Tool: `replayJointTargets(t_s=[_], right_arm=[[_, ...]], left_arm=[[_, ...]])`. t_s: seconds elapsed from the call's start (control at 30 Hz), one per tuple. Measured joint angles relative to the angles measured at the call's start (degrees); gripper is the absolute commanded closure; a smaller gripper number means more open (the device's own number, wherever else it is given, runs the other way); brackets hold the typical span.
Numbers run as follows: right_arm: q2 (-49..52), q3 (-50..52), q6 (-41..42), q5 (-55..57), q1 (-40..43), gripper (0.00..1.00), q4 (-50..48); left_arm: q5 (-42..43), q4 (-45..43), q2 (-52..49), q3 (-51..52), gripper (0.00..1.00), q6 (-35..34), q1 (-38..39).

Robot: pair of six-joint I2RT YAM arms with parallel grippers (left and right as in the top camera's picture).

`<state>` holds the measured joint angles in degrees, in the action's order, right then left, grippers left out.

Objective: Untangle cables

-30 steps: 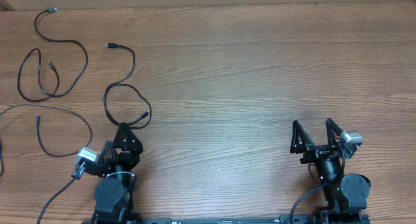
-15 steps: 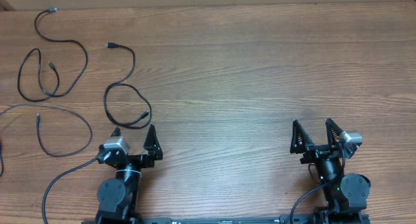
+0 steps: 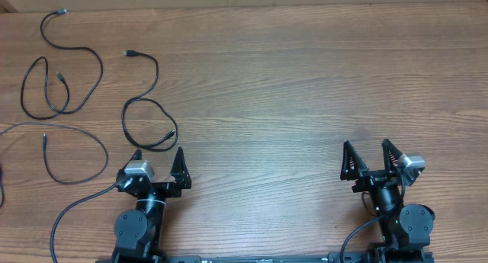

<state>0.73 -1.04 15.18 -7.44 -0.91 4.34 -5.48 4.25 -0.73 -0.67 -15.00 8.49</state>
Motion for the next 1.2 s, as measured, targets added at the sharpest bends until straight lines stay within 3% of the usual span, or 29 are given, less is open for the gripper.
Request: replayJointTargets(t_s=[0.83,1.2], right_arm=[[0.0,0.0,0.0,0.0,0.0,0.00,0.0],[0.0,0.0,0.0,0.0,0.0,0.00,0.0]], left_arm=[[0.0,0.0,0.0,0.0,0.00,0.3,0.0],[0.0,0.0,0.0,0.0,0.00,3.5,0.0]])
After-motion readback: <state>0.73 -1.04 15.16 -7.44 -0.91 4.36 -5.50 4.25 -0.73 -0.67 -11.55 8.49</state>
